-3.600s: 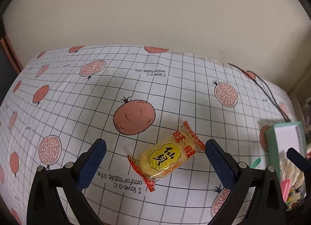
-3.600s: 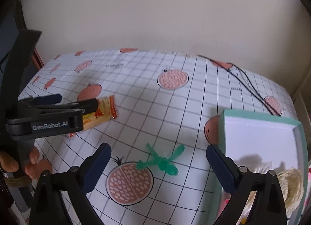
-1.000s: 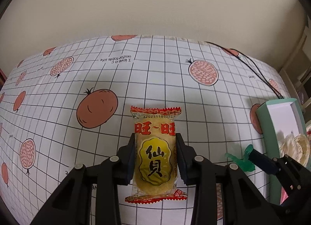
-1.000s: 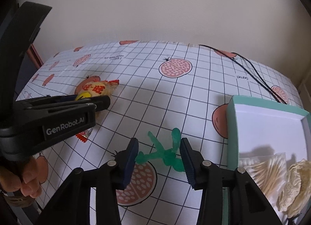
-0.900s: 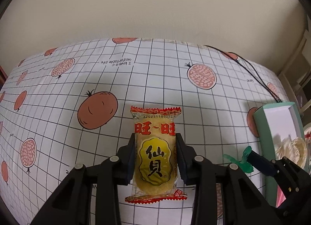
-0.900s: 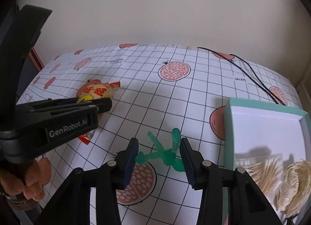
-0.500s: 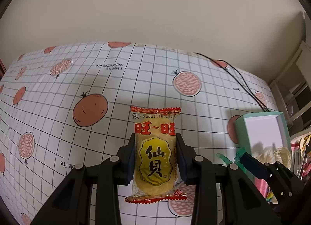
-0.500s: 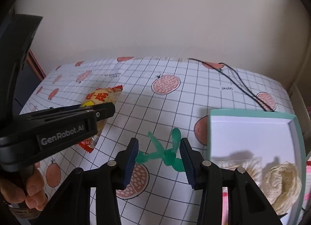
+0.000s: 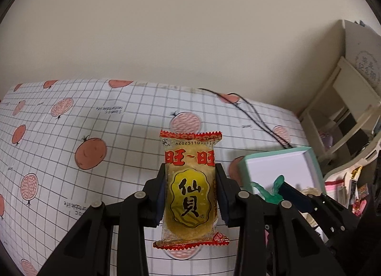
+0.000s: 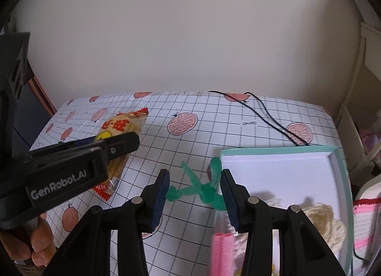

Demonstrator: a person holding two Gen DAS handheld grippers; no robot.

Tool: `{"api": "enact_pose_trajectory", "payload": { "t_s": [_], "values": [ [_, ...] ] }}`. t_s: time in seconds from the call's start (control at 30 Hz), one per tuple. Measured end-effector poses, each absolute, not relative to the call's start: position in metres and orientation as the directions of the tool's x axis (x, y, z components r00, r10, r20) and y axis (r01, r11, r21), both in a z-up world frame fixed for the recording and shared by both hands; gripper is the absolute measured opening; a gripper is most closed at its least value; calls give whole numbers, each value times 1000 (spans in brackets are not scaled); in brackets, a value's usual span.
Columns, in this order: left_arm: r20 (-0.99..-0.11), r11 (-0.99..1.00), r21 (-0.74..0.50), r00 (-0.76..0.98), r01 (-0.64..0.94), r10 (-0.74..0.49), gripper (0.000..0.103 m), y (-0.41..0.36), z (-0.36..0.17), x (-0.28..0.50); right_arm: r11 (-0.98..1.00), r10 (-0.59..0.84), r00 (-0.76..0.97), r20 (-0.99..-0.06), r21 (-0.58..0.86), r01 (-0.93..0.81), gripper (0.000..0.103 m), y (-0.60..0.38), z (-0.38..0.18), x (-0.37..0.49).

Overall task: Organize objects
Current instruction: 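Carry the yellow packet with the left tool while the right tool carries the green toy to the tray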

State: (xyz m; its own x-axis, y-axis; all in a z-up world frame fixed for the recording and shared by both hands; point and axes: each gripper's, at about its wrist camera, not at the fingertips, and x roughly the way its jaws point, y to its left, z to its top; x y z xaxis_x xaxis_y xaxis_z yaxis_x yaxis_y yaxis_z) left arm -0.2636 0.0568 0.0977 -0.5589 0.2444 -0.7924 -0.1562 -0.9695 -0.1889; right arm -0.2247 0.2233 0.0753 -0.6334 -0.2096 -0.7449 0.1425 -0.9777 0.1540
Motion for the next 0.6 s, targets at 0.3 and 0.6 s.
{"api": "enact_pose_trajectory", "payload": {
  "t_s": [0.3,0.6],
  "values": [
    [-779,-961,-206,-563,-185,276,38,84,105,-253,-981,-185,-654,-733,171,85,47,276,76,-217],
    [-774,-948,-236,-549,-214,317,38,116,110,-247,-974,-157,-675,-721,225,-13,47,338,76,-208]
  ]
}}
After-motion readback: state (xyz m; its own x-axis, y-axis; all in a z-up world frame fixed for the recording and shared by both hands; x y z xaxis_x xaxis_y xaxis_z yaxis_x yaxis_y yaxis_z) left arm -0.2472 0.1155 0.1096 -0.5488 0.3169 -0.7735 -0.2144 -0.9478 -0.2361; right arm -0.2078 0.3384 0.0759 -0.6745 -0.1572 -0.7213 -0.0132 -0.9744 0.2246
